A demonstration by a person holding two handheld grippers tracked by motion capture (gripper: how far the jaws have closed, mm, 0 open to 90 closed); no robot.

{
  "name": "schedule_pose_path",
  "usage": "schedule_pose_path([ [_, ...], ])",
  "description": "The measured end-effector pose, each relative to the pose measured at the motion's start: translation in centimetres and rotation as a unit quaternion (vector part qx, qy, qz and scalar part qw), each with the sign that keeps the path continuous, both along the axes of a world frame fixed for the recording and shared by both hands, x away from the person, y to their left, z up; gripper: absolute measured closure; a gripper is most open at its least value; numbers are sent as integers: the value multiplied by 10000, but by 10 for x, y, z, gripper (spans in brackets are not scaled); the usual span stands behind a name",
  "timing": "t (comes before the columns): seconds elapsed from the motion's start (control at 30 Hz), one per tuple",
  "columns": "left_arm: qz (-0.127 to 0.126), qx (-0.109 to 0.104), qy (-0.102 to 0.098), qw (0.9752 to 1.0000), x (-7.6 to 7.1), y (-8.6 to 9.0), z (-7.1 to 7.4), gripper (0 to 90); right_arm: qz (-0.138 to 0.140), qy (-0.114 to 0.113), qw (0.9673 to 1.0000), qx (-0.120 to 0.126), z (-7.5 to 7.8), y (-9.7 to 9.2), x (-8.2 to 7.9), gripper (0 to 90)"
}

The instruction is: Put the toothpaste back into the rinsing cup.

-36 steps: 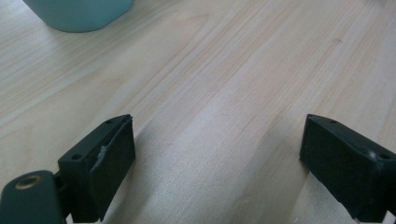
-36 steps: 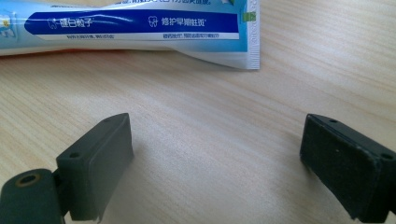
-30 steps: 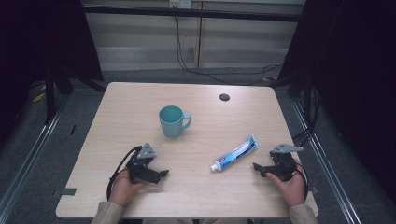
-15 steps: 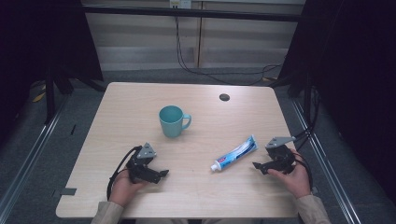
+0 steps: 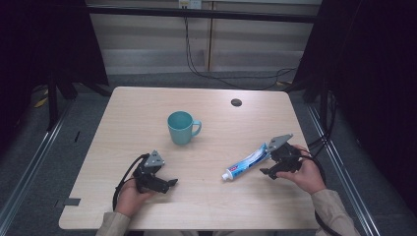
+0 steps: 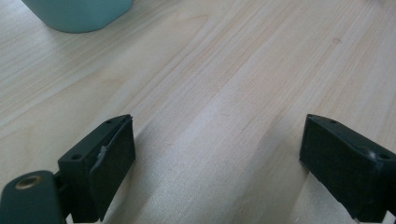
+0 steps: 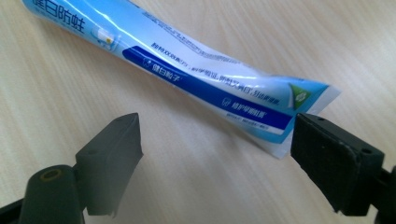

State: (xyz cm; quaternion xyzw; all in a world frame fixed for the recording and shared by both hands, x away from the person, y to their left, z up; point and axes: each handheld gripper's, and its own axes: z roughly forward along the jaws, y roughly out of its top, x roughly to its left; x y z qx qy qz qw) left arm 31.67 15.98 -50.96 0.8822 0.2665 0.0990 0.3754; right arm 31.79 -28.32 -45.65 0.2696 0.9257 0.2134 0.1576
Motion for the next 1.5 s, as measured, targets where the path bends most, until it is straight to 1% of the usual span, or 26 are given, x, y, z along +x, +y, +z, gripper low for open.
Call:
schedule_pose_path([
  [0.1,3,4,3,10000,0,0,0,99,74,-20,9999,-103,3,4,2,162],
  [0.2,-1,5,2,10000,0,0,0,99,336,56,9993,-173,8,13,6,162],
  [0.27,0,5,2,10000,0,0,0,99,397,86,9990,-170,8,15,7,162],
  [0.33,-1,6,3,10000,0,0,0,99,505,196,9982,-259,9,23,11,162],
  [0.37,-1,6,3,10000,0,0,0,99,505,196,9982,-259,9,23,11,162],
  [0.4,1,4,3,10000,0,0,0,99,624,177,9973,-349,10,27,13,161],
  [0.53,0,5,4,10000,0,0,0,99,742,212,9962,-403,12,33,15,161],
  [0.57,0,5,4,10000,0,0,0,99,826,203,9953,-458,12,35,17,161],
  [0.6,0,5,4,10000,0,0,0,99,908,299,9939,-549,12,40,19,161],
  [0.63,0,5,4,10000,0,0,0,99,908,299,9939,-549,12,40,19,161],
  [0.7,1,4,3,10000,0,0,0,99,1057,322,9920,-610,11,44,22,161],
  [0.77,0,3,5,10000,0,0,0,99,1032,378,9919,-638,10,46,22,160],
  [0.8,-1,6,3,10000,0,0,0,99,1102,415,9907,-688,8,48,24,156],
  [0.83,-1,6,3,10000,0,0,0,99,1102,415,9907,-688,8,48,24,156],
  [0.9,-5,5,4,10000,0,0,0,99,1184,449,9890,-770,5,51,27,153],
  [0.97,-8,6,3,10000,0,0,0,99,1167,445,9891,-780,5,53,27,153],
  [1.0,-9,10,2,10000,0,0,0,99,1281,419,9876,-810,4,56,31,152],
  [1.1,-7,5,3,10000,0,0,0,99,1287,477,9871,-827,3,59,31,145],
  [1.13,-8,6,2,10000,0,0,0,99,1373,453,9856,-877,2,61,33,144],
  [1.2,-6,5,4,10000,0,0,0,99,1440,528,9840,-903,0,65,35,144],
  [1.27,-6,5,4,10000,0,0,0,99,1482,542,9834,-901,-2,66,36,144],
  [1.3,-8,5,4,10000,0,0,0,99,1568,586,9815,-929,-4,67,37,146],
  [1.37,-4,7,3,10000,0,0,0,99,1618,683,9794,-1002,-9,70,39,164],
  [1.43,-6,4,3,10000,0,0,0,99,1616,796,9788,-973,-11,70,40,209],
  [1.47,-7,4,4,10000,0,0,0,99,1664,842,9774,-992,-12,70,41,223],
  [1.5,-7,4,4,10000,0,0,0,99,1664,842,9774,-992,-12,70,41,223],
])
